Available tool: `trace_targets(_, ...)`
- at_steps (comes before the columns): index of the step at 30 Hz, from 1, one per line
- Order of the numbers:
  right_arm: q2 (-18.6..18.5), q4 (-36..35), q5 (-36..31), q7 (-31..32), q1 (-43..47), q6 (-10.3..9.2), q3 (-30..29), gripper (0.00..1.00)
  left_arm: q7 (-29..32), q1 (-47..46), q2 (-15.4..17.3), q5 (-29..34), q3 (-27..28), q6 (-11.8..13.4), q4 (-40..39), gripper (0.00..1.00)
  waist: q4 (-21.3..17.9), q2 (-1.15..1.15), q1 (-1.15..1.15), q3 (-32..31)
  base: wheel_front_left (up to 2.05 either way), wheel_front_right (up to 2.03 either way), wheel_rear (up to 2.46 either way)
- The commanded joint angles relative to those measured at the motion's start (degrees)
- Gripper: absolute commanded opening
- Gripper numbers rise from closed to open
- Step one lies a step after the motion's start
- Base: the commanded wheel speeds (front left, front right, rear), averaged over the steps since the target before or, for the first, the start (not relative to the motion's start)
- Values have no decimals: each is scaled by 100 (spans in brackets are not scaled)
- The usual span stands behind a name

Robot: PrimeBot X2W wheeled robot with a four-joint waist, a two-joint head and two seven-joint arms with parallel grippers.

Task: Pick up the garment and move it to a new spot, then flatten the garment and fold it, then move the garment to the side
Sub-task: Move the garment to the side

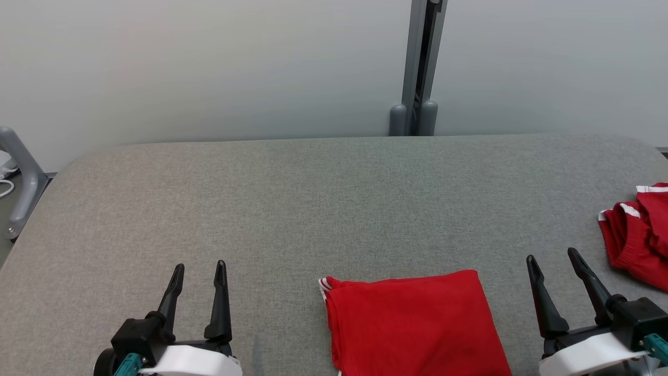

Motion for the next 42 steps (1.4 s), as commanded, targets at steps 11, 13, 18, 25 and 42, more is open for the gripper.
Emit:
trace_targets(11,-35,68,19,-27,11,-2,45,100,-22,-23,26,-90,18,-15,-38,100,34,0,0,23,0,0,0)
trace_targets(13,-36,78,29,-27,-2,-2,57,100,-21,-14,26,-77,9,-11,-28,100,32,0,0,21,0,0,0)
trace_targets(18,-35,94,34,-28,-21,-2,54,100,-22,-15,26,-72,-13,-19,-3,100,28,0,0,23,0,0,0)
trace_targets(25,-28,114,56,-28,-12,-2,46,100,-21,-24,26,-68,-22,-14,11,100,26,0,0,33,0,0,0)
trace_targets(42,-282,1710,1429,37,-313,-2,1007,100,-22,-89,27,19,-222,115,112,100,256,0,0,244,0,0,0)
